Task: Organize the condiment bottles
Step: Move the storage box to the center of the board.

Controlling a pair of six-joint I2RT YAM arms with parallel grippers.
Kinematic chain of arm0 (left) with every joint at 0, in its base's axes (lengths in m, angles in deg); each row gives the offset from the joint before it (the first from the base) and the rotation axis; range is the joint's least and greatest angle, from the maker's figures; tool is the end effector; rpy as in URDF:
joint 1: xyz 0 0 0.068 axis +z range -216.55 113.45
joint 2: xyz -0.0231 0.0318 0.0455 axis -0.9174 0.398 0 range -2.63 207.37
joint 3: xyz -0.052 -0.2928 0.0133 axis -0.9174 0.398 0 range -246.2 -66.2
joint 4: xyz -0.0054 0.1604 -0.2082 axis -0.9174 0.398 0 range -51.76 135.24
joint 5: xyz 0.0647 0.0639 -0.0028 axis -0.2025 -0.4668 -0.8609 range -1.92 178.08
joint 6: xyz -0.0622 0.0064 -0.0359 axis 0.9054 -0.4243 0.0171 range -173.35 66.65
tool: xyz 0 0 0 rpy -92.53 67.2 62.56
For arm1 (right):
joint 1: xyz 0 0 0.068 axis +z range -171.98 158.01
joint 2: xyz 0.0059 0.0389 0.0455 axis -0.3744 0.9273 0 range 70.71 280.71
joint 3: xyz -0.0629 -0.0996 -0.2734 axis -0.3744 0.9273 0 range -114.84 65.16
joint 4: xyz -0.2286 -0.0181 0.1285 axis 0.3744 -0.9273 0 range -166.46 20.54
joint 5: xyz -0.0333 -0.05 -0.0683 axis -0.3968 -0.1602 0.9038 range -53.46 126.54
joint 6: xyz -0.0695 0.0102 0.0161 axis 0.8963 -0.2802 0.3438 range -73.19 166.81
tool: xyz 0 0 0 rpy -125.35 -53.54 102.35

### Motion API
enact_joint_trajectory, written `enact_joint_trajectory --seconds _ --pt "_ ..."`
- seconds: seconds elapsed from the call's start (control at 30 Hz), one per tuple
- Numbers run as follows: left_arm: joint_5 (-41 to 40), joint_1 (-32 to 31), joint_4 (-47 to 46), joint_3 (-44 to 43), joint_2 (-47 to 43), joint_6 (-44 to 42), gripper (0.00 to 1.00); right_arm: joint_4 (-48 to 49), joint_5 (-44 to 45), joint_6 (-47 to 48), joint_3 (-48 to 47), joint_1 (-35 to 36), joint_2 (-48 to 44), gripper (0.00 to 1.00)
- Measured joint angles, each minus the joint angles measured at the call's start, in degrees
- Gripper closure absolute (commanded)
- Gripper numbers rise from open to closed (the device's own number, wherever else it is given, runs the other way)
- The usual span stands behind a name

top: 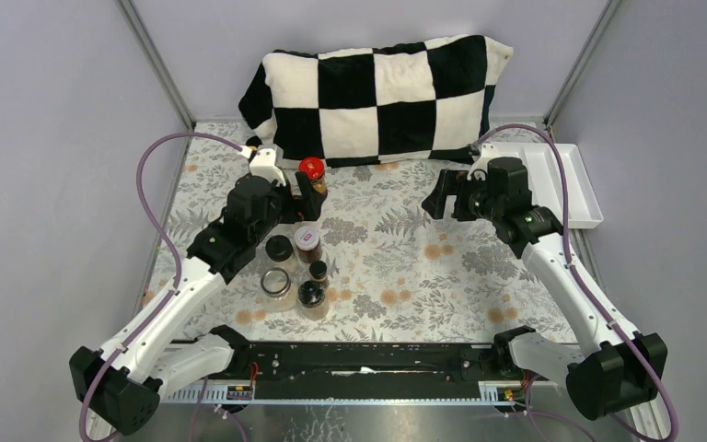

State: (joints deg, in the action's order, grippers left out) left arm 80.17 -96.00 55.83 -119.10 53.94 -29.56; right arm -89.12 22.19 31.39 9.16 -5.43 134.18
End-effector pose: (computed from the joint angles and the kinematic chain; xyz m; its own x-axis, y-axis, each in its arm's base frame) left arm 0.2081 -0.1082 0.3511 -0.4403 -0.2103 -0.8729 0.2161 0.9188 -0.3303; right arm 0.2451 0.0882 0.3400 -0.5509 0.1051 -0.8279 -0.3536 0.8692 0.3456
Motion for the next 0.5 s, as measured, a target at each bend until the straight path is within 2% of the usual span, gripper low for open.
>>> enact_joint_trajectory --seconds 0.5 --pt "0.0 0.0 0.5 -0.1 1.3 0.0 0.01 -1.7 1.7 0.2 -0.2 0.0 1.1 0.00"
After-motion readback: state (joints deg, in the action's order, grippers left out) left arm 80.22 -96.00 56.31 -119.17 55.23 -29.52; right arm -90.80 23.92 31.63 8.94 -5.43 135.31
